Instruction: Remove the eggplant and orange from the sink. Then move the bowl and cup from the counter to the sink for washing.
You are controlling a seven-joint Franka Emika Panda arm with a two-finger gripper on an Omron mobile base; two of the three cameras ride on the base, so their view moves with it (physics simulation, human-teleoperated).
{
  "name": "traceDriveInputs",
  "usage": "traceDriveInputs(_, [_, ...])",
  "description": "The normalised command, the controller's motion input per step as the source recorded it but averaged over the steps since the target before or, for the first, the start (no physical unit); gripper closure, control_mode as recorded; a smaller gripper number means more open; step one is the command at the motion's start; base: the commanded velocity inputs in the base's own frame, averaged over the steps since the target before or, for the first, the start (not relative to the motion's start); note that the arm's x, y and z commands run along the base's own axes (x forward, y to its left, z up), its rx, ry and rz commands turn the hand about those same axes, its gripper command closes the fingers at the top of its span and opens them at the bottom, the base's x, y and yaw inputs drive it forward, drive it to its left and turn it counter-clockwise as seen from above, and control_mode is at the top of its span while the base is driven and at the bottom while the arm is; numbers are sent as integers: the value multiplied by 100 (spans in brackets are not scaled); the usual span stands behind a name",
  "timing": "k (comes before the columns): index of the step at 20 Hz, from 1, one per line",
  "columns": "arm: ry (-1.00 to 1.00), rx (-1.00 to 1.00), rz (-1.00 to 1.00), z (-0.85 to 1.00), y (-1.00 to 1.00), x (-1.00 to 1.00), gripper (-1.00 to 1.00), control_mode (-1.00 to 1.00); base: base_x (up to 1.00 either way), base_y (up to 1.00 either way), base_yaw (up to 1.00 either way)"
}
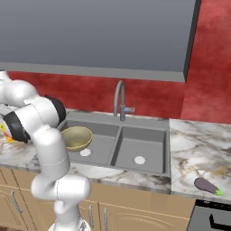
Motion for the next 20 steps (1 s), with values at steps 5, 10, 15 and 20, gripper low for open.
traceDriveInputs(5, [-1, 0, -2, -8, 16, 15, -100, -100, 0, 0, 0])
traceDriveInputs(10, [-2, 0, -1, -9, 17, 15, -100, -100, 0, 0, 0])
traceDriveInputs(15, [-1, 0, 0, -9, 13, 13, -100, -100, 0, 0, 0])
traceDriveInputs(20, [0, 0, 0, -6, 6, 8, -100, -100, 0, 0, 0])
